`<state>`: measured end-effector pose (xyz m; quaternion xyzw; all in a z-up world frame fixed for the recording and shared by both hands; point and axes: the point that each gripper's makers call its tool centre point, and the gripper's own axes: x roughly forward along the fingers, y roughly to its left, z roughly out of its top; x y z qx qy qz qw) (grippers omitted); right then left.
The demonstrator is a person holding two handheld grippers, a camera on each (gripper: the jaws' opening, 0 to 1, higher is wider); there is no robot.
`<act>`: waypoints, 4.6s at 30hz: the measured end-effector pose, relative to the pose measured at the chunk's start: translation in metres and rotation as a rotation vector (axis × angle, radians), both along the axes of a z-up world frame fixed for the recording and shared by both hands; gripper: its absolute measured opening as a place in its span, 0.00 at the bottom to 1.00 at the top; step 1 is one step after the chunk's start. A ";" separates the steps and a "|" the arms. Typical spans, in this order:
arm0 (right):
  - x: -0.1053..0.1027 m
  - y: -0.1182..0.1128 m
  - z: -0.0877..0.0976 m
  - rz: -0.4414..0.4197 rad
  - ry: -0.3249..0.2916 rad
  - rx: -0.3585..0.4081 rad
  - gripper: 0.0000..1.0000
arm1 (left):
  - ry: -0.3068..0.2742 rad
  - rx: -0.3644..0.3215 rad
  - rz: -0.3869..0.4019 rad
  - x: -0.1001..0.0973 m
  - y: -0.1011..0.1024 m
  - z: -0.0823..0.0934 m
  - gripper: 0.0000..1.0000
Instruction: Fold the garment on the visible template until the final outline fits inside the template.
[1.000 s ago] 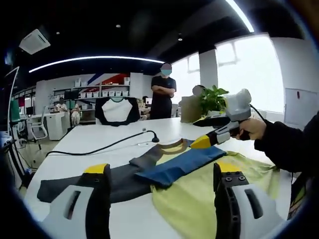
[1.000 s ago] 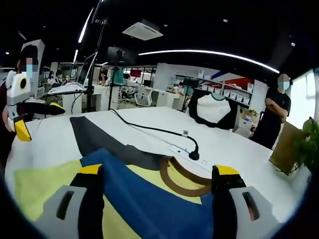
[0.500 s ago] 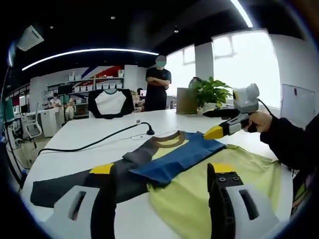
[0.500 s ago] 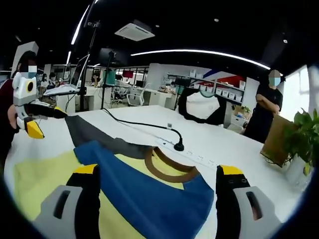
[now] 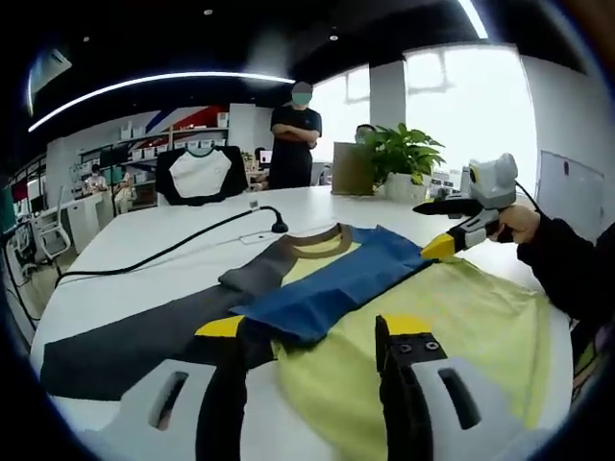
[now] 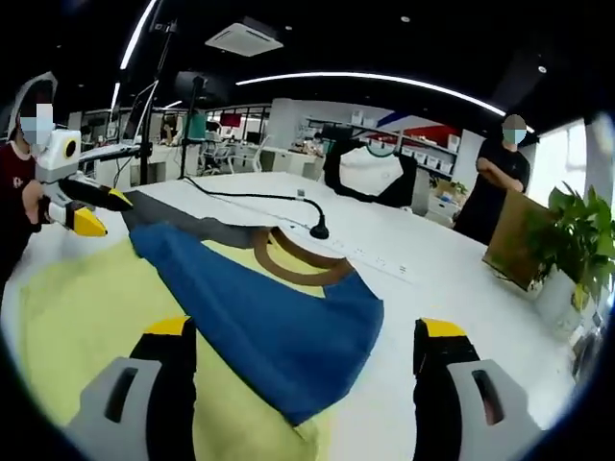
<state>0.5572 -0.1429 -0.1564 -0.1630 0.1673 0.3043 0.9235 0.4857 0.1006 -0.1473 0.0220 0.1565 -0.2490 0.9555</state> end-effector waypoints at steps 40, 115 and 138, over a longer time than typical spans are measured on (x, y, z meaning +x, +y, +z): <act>-0.012 -0.078 -0.032 -0.170 0.060 -0.011 0.84 | 0.177 -0.175 -0.009 0.009 0.011 -0.025 0.02; -0.117 -0.121 0.052 -0.259 -0.206 0.279 0.99 | -0.254 -0.112 0.219 -0.058 0.054 0.064 0.91; -0.137 -0.145 0.070 -0.340 -0.268 0.275 0.99 | -0.337 -0.011 0.352 -0.041 0.147 0.110 0.89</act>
